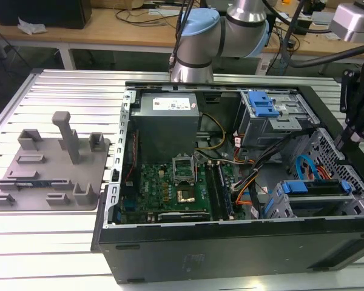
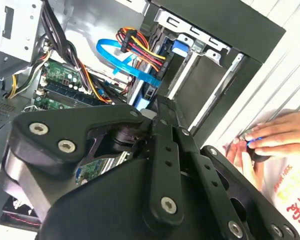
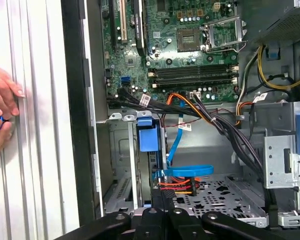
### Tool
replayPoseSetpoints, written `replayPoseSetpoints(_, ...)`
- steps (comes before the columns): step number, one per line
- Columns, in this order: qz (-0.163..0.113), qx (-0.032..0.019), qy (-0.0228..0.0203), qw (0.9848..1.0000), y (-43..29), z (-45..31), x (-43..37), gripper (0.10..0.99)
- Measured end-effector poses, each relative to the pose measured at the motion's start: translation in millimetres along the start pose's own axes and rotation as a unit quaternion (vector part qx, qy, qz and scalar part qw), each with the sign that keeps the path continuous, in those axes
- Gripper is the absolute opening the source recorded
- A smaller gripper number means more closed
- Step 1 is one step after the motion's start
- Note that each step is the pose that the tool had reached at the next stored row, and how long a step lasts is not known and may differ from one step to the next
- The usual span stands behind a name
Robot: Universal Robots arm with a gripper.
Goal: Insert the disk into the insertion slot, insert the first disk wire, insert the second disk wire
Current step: 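Insert the second disk wire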
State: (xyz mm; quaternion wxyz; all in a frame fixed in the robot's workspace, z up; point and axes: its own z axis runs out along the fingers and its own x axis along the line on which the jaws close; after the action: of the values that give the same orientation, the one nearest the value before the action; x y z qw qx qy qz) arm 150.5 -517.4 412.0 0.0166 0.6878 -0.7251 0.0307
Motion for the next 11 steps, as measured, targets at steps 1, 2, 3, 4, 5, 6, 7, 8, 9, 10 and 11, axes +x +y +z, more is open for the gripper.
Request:
replayPoseSetpoints(1,0.0,0.0,0.0,1.0,0.0,0.0,0.0,0.106)
replayPoseSetpoints(2,0.0,0.0,0.0,1.0,0.0,0.0,0.0,0.106)
replayPoseSetpoints(3,0.0,0.0,0.0,1.0,0.0,0.0,0.0,0.106)
replayPoseSetpoints(4,0.0,0.0,0.0,1.0,0.0,0.0,0.0,0.106)
replayPoseSetpoints(5,0.0,0.0,0.0001,1.0,0.0,0.0,0.0,0.106)
replayPoseSetpoints(6,0.0,0.0,0.0,1.0,0.1,0.0,0.0,0.106)
replayPoseSetpoints(7,0.0,0.0,0.0,1.0,0.0,0.0,0.0,0.106)
replayPoseSetpoints(8,0.0,0.0,0.0,1.0,0.0,0.0,0.0,0.106)
replayPoseSetpoints(9,0.0,0.0,0.0001,1.0,0.0,0.0,0.0,0.106)
replayPoseSetpoints(10,0.0,0.0,0.0001,1.0,0.0,0.0,0.0,0.106)
replayPoseSetpoints(11,0.0,0.0,0.0001,1.0,0.1,0.0,0.0,0.106)
